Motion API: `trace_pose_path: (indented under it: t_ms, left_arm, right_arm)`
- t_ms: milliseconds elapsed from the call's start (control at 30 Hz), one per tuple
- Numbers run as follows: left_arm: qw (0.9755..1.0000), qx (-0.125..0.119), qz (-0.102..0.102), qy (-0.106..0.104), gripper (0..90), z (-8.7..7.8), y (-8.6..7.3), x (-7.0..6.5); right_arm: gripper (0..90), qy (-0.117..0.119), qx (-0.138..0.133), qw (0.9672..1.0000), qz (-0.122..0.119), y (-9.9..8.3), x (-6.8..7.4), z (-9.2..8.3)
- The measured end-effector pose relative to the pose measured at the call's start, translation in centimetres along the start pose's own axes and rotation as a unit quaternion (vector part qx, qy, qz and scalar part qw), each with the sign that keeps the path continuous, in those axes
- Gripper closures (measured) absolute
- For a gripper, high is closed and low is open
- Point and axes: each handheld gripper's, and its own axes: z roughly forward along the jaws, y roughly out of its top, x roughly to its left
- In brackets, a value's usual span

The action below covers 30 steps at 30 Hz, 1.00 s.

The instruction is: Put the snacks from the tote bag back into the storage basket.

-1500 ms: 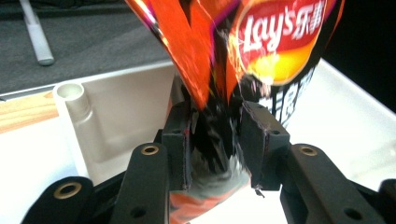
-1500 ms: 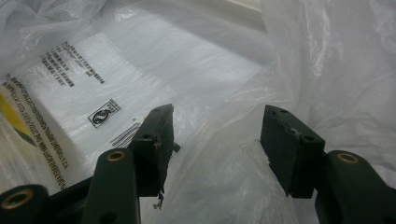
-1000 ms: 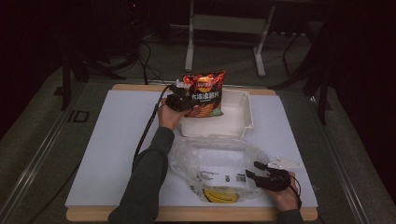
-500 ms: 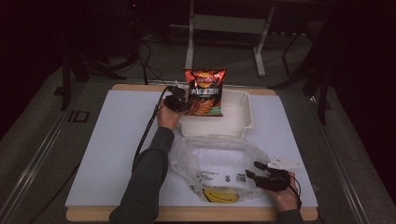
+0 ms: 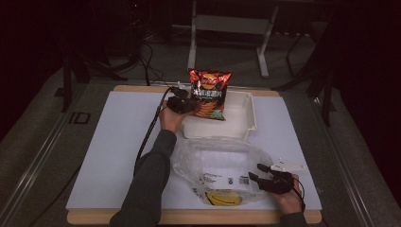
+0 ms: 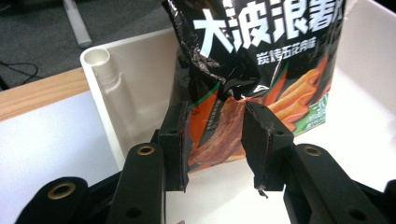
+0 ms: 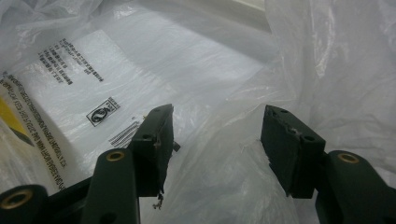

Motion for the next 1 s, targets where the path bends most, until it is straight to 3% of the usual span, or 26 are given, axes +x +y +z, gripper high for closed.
trace_pose_path:
  t_ms: [400,667,867,1000]
  left_arm:
    - [0.9994,-0.022,0.007,-0.027,61.9,-1.8,0.1,-0.2]
    - [0.9965,-0.036,-0.002,-0.076,61.7,-3.5,0.1,-0.1]
    - [0.9944,-0.04,0.02,-0.096,61.4,-5.0,0.0,-0.7]
    - [0.993,-0.043,0.021,-0.108,61.2,-5.6,-0.2,-0.8]
  right_arm:
    - [43.7,0.0,0.003,1.0,-0.002,0.0,0.0,0.1]
    - [43.7,0.0,0.004,1.0,-0.003,0.0,0.0,0.1]
    - [43.7,-0.001,0.005,1.0,-0.004,0.0,0.0,0.1]
    - [43.7,0.0,0.006,1.0,-0.003,0.0,0.1,0.1]
